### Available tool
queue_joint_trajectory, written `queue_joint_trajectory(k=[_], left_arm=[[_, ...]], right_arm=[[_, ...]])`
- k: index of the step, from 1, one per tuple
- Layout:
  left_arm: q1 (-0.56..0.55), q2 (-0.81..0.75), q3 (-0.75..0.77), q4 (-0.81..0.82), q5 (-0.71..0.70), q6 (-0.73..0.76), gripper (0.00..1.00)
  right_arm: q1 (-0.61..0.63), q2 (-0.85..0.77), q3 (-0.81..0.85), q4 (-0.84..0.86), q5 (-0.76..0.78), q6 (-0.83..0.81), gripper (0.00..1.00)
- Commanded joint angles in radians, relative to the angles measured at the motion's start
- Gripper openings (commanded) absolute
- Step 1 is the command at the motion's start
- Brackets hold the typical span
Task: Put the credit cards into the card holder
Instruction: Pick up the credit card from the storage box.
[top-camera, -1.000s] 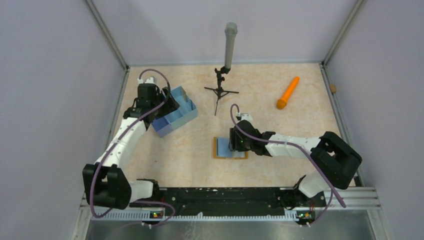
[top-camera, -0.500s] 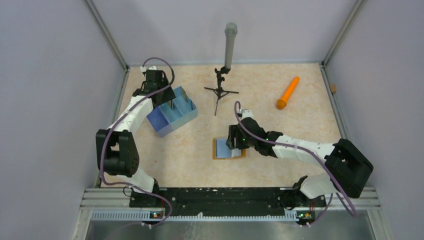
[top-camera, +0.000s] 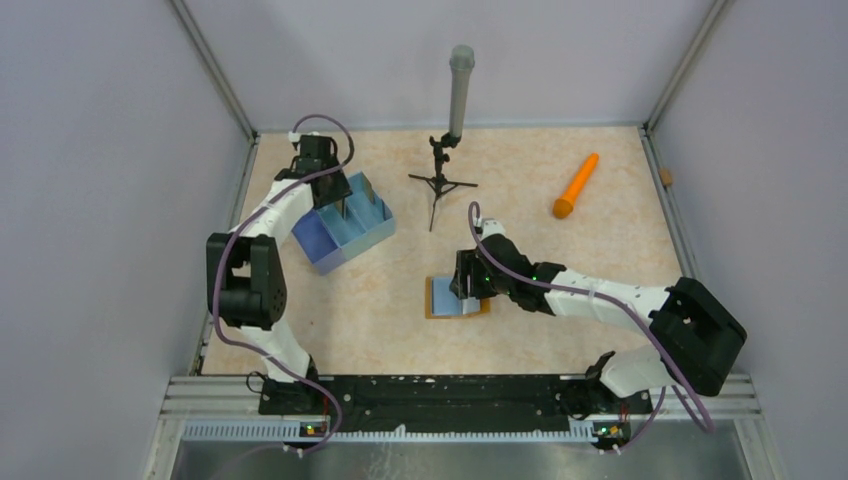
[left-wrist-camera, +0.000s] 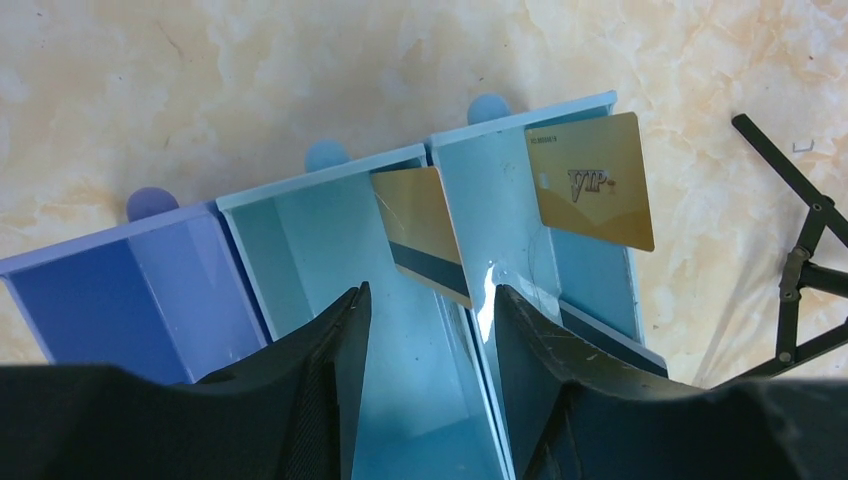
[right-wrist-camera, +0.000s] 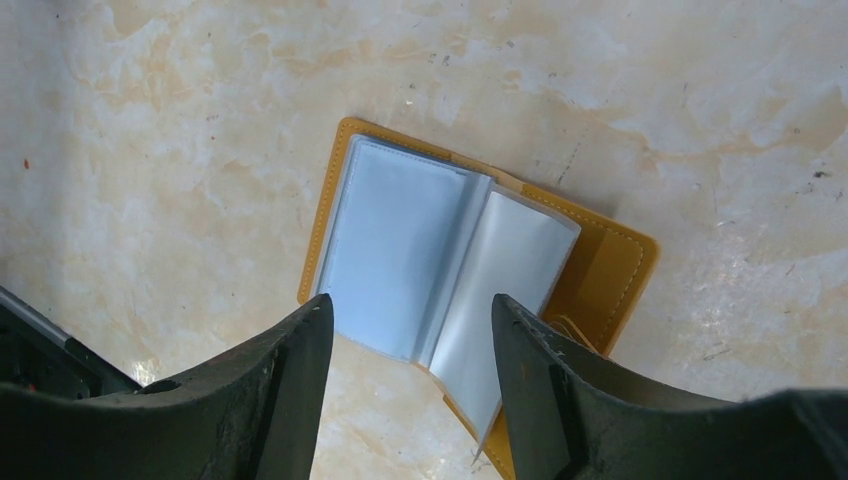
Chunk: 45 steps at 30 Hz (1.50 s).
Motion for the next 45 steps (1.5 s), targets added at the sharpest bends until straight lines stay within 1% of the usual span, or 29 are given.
queue_joint_trajectory(k=[1, 11, 16, 26, 29, 34, 40, 45], left_arm=[[0.010, 0.027, 0.056, 0.033, -0.002, 0.024, 0.53], [0.024, 0.063, 0.069, 0.019, 0.004, 0.034, 0.45], [0.027, 0.048, 0.061, 0.004, -0.004, 0.031, 0.41], [0.033, 0.024, 0.031, 0.008, -0.003, 0.012, 0.18], [0.036, 0.023, 0.023, 0.007, 0.000, 0.004, 0.16], [0.045, 0.014, 0.014, 0.003, 0.006, -0.018, 0.01], [0.048, -0.048, 0.002, 0.008, 0.034, -0.034, 0.00], [0.048, -0.176, -0.012, 0.011, 0.080, -0.009, 0.00]], right_arm=[[0.004, -0.009, 0.032, 0.042, -0.018, -0.009, 0.58], [0.004, -0.003, 0.037, 0.040, -0.020, -0.007, 0.57], [0.003, -0.001, 0.038, 0.039, -0.020, -0.006, 0.57], [0.003, 0.004, 0.034, 0.039, -0.020, -0.004, 0.57], [0.003, 0.004, 0.031, 0.040, -0.020, -0.001, 0.57], [0.004, -0.006, 0.032, 0.028, -0.012, -0.001, 0.57], [0.003, -0.058, 0.043, -0.009, 0.016, -0.009, 0.57], [0.002, -0.114, 0.076, -0.057, 0.042, -0.041, 0.58]])
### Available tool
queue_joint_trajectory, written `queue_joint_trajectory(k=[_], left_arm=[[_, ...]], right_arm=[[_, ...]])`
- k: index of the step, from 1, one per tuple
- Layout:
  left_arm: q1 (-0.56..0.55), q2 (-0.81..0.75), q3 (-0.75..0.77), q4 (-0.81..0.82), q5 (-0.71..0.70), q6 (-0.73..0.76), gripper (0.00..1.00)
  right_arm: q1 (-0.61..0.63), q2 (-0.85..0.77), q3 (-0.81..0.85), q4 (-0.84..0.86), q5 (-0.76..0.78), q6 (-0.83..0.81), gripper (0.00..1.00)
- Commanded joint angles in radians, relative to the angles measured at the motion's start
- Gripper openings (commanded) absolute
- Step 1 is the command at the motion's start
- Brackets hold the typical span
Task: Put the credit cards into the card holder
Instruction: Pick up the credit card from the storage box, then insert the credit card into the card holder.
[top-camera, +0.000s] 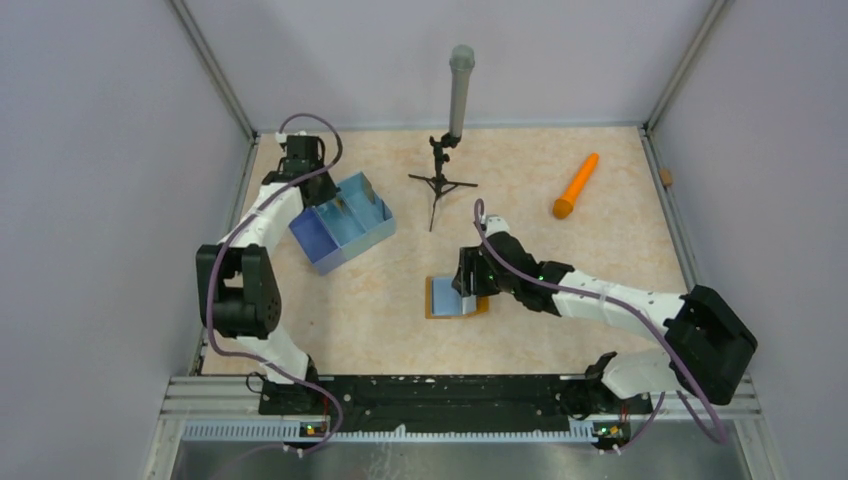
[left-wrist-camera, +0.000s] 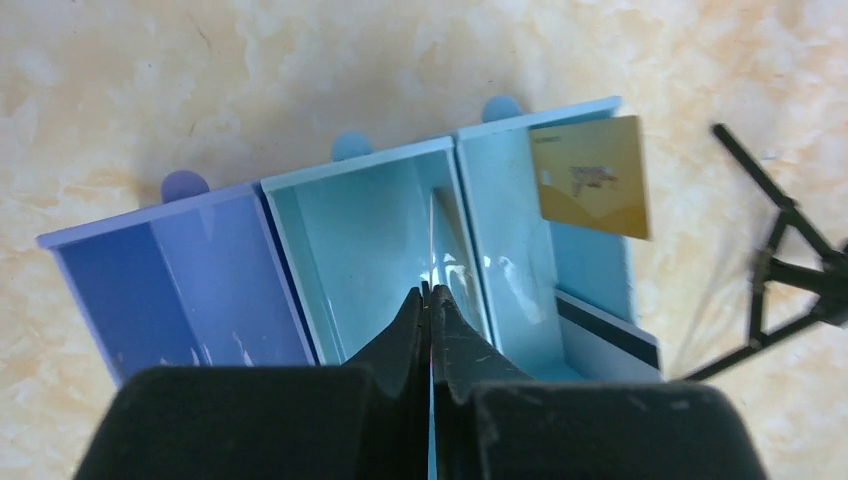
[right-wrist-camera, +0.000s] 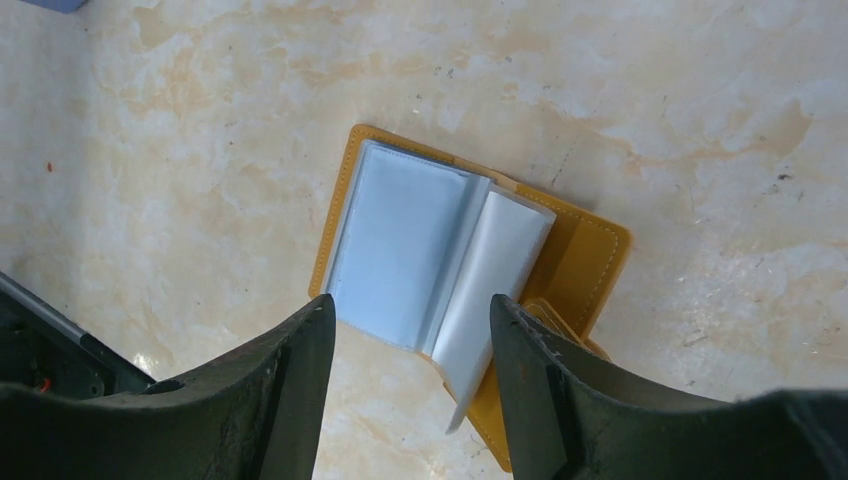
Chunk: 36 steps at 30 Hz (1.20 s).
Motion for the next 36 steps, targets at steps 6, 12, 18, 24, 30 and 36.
queue_joint_trajectory(k=[6, 12, 18, 24, 30, 36], left_arm=[[0.003, -0.295, 0.027, -0.087, 0.120, 0.092, 0.00], [0.000, -0.479, 0.012, -0.142, 0.388, 0.169, 0.00], [-0.075, -0.547, -0.031, -0.189, 0.860, 0.216, 0.00], [-0.343, -0.538, -0.080, -0.254, 1.007, 0.344, 0.00], [-0.454, -0.539, -0.157, -0.113, 1.197, 0.295, 0.00], [-0.462, -0.500, -0.172, -0.080, 1.182, 0.274, 0.00]], right_arm=[[-0.048, -0.162, 0.116, -0.061, -0.011, -0.103, 0.66], [-0.166, -0.245, 0.159, -0.032, -0.320, -0.228, 0.80], [-0.278, -0.261, 0.208, -0.009, -0.691, -0.300, 0.84], [-0.289, -0.275, 0.232, -0.020, -0.831, -0.335, 0.83], [-0.290, -0.275, 0.232, -0.112, -0.884, -0.388, 0.81], [-0.284, -0.275, 0.116, 0.097, -1.147, -0.219, 0.66]])
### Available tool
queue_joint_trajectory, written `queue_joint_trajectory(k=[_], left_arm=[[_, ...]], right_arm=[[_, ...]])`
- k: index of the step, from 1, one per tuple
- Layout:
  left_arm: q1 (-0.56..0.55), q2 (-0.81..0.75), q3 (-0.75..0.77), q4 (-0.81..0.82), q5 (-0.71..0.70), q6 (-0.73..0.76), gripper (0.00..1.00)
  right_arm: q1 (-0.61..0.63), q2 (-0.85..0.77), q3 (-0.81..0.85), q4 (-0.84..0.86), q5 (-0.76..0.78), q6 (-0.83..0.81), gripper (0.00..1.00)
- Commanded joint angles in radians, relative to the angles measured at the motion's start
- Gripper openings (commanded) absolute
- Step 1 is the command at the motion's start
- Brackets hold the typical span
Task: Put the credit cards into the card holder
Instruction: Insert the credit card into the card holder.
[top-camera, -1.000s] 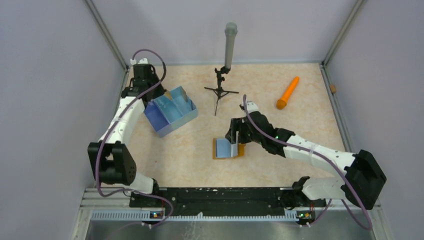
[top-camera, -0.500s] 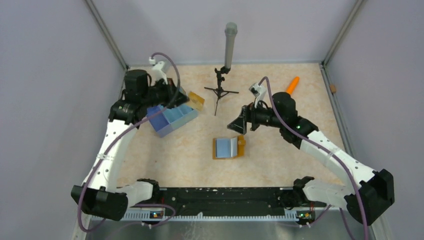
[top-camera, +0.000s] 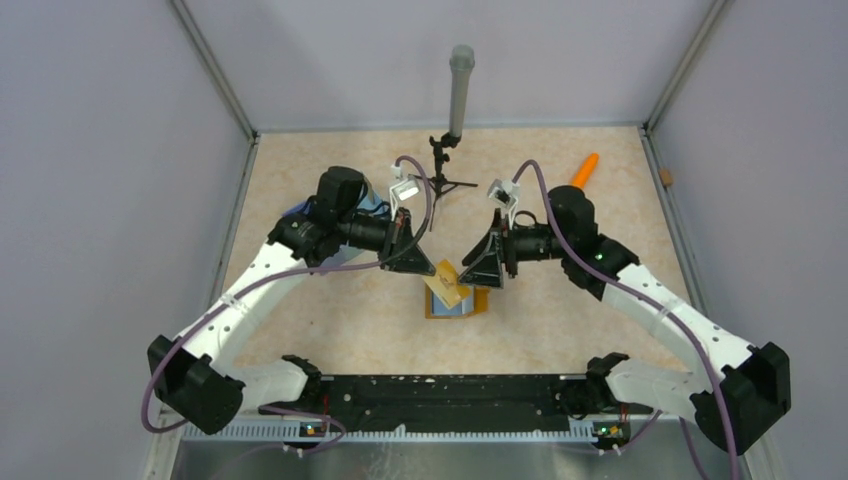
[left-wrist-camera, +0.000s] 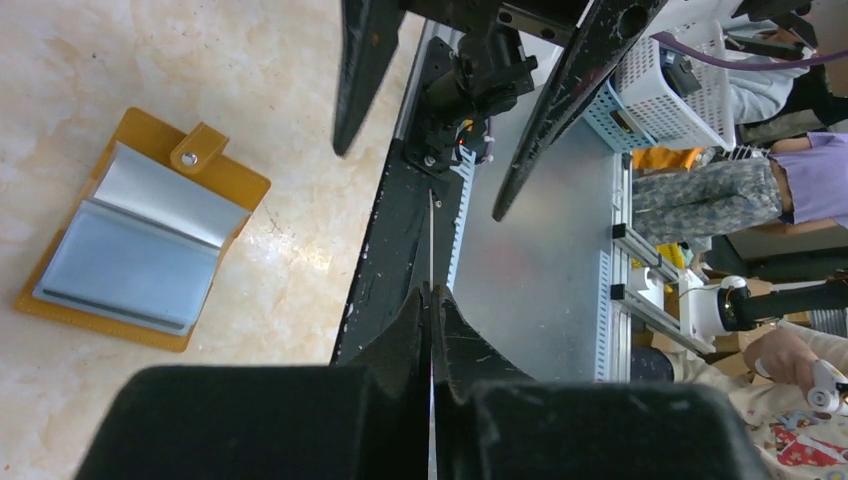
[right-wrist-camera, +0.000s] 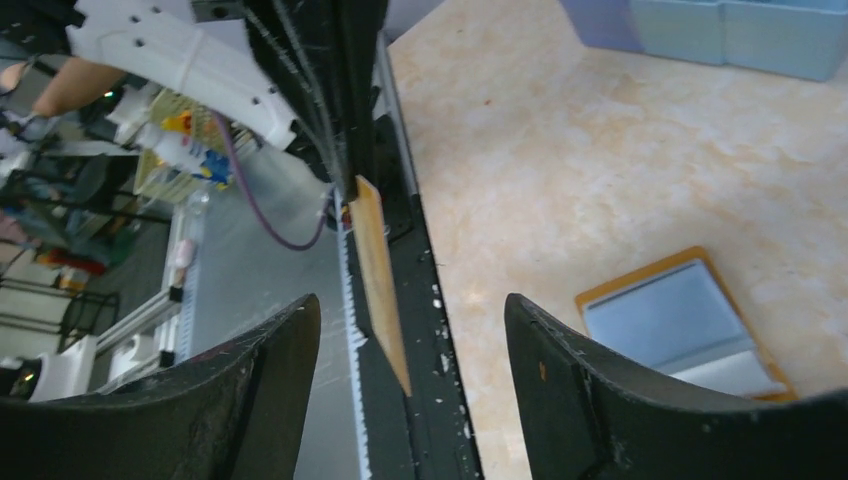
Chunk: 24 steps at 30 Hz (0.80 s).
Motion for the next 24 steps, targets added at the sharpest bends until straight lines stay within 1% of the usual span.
queue_joint_trajectory(k=[1, 3, 5, 6, 7, 10, 11, 13, 14, 15, 16, 18, 20, 24], left_arm=[[-0.004, 0.030, -0.005, 0.080, 0.049, -0.010, 0.00], [-0.004, 0.040, -0.007, 0.096, 0.049, -0.017, 0.00], [-0.005, 0.040, -0.014, 0.132, 0.056, -0.036, 0.00], [-0.006, 0.037, -0.018, 0.147, 0.058, -0.045, 0.00], [-0.006, 0.037, -0.020, 0.155, 0.055, -0.051, 0.00], [-0.006, 0.037, -0.033, 0.162, 0.018, -0.061, 0.00], [-0.006, 0.038, -0.040, 0.166, -0.004, -0.065, 0.07], [-0.004, 0.043, -0.053, 0.145, -0.073, -0.072, 0.47], [-0.004, 0.043, -0.063, 0.136, -0.146, -0.079, 0.64], [-0.004, 0.041, -0.078, 0.135, -0.213, -0.098, 0.73], [-0.004, 0.038, -0.095, 0.140, -0.301, -0.125, 0.79], [-0.004, 0.038, -0.131, 0.156, -0.443, -0.185, 0.83], [-0.004, 0.039, -0.183, 0.194, -0.535, -0.252, 0.83], [-0.018, 0.044, -0.276, 0.289, -0.621, -0.371, 0.80]], right_arm=[[0.003, -0.021, -0.078, 0.223, -0.204, 0.129, 0.62], [0.014, -0.022, -0.100, 0.266, -0.204, 0.155, 0.57], [0.027, -0.008, -0.107, 0.268, -0.194, 0.159, 0.50], [0.032, 0.000, -0.110, 0.270, -0.189, 0.159, 0.44], [0.038, 0.009, -0.114, 0.279, -0.184, 0.162, 0.35], [0.056, 0.033, -0.129, 0.331, -0.127, 0.207, 0.00], [0.059, 0.043, -0.135, 0.339, -0.085, 0.224, 0.00], [0.061, 0.057, -0.153, 0.341, 0.033, 0.261, 0.00], [0.062, 0.066, -0.165, 0.340, 0.095, 0.285, 0.00], [0.062, 0.075, -0.180, 0.336, 0.157, 0.306, 0.00], [0.062, 0.083, -0.194, 0.335, 0.222, 0.329, 0.00], [0.072, 0.102, -0.227, 0.331, 0.331, 0.381, 0.00], [0.093, 0.126, -0.240, 0.323, 0.425, 0.420, 0.00], [0.174, 0.186, -0.209, 0.247, 0.640, 0.466, 0.00]])
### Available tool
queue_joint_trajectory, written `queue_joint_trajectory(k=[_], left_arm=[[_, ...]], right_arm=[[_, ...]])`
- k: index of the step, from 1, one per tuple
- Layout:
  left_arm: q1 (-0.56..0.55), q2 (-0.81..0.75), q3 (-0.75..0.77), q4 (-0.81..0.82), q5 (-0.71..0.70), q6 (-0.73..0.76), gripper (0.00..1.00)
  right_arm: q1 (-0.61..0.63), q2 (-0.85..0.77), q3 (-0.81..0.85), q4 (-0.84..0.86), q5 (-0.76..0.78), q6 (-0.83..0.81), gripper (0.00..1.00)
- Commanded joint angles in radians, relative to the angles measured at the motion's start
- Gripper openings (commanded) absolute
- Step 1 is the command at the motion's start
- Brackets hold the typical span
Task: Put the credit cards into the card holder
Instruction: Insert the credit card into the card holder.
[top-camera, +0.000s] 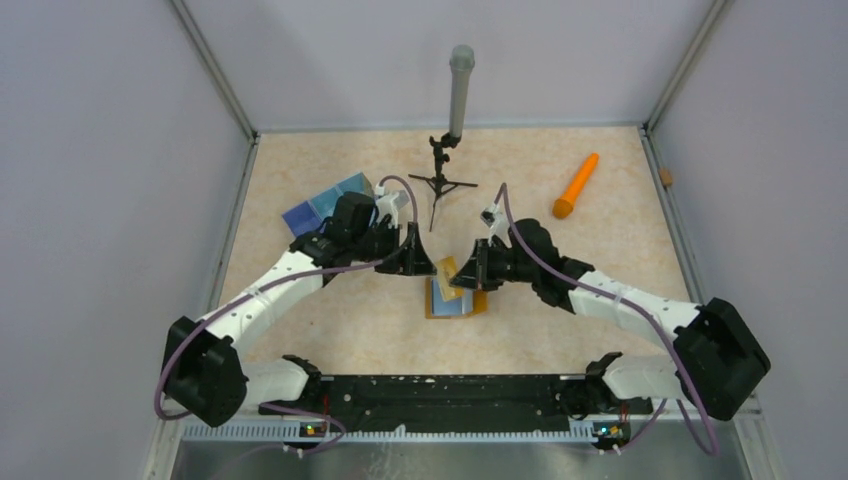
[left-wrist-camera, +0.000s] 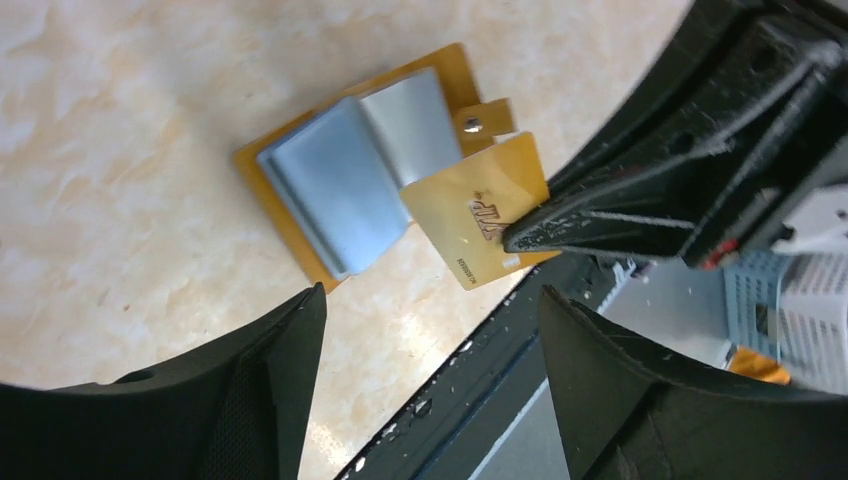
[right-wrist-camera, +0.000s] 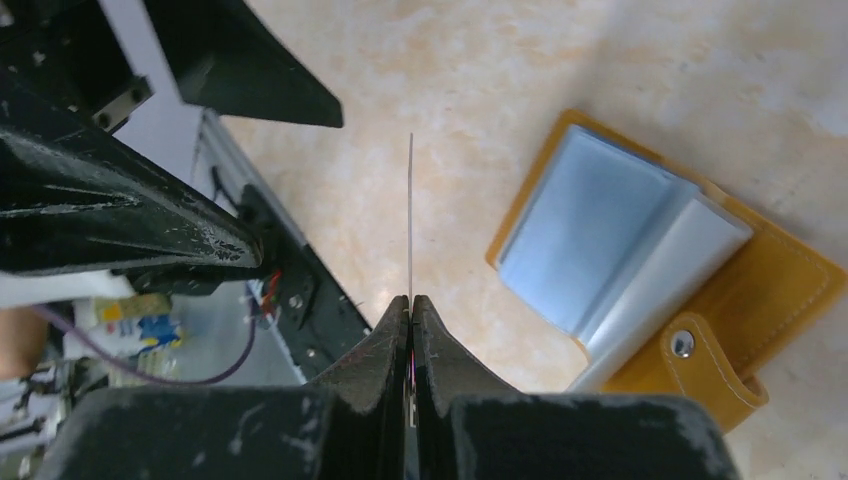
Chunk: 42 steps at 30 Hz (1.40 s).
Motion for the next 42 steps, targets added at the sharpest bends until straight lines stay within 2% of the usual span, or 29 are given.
queue_joint_trajectory(k=[1, 4, 8, 14, 28, 37, 42], left_arm=[[-0.021, -0.001, -0.087, 0.139, -0.201, -0.168, 0.78], [-0.041, -0.006, -0.144, 0.196, -0.260, -0.228, 0.73], [-0.062, 0.032, -0.230, 0.297, -0.275, -0.308, 0.69], [-0.135, 0.161, -0.230, 0.355, -0.316, -0.341, 0.65], [-0.206, 0.372, -0.158, 0.299, -0.443, -0.307, 0.62], [-0.222, 0.425, -0.137, 0.209, -0.532, -0.282, 0.43], [-0.233, 0.431, -0.138, 0.187, -0.547, -0.276, 0.38]], right_arm=[[0.094, 0.052, 0.038, -0.033, 0.321, 0.101, 0.00], [0.131, 0.087, 0.044, -0.048, 0.421, 0.141, 0.00], [0.135, 0.138, 0.049, -0.086, 0.460, 0.145, 0.00], [0.135, 0.142, 0.000, -0.086, 0.483, 0.169, 0.00], [0.133, 0.134, -0.082, -0.081, 0.527, 0.205, 0.00], [0.101, 0.109, -0.174, 0.010, 0.491, 0.276, 0.00], [0.079, 0.056, -0.268, 0.072, 0.495, 0.354, 0.00]])
